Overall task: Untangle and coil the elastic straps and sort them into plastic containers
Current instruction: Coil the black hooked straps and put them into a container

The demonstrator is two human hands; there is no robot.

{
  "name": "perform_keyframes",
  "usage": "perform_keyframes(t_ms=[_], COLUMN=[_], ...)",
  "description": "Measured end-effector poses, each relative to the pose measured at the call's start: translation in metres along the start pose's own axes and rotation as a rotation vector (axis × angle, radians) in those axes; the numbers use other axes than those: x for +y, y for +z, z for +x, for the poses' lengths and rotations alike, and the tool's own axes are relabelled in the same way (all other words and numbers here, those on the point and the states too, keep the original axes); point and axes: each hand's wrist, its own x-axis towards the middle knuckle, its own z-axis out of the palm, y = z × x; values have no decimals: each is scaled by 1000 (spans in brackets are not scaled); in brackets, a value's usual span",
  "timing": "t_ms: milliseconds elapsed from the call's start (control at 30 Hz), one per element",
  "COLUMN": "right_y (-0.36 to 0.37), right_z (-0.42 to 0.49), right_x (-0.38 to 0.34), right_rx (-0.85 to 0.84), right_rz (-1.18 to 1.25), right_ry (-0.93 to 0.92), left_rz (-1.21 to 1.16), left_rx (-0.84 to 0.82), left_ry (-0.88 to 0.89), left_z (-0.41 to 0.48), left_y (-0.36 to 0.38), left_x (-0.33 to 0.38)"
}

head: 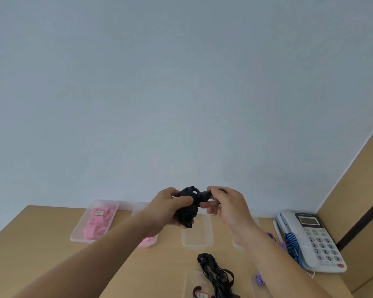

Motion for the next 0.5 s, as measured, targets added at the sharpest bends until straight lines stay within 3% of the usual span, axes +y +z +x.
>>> perform_keyframes(t_ms=[333, 500], right_y=[26, 29], right_z=[-13, -8], right_x=[11, 18], right_rx=[-92, -104], right_rz=[-49, 41], right_ry=[-326, -217], left_rz=[-382, -478], left_rx=[-110, -178], left_ry=[-17, -57], left_z=[8, 4], left_y=[8, -2], left_x=[0, -1])
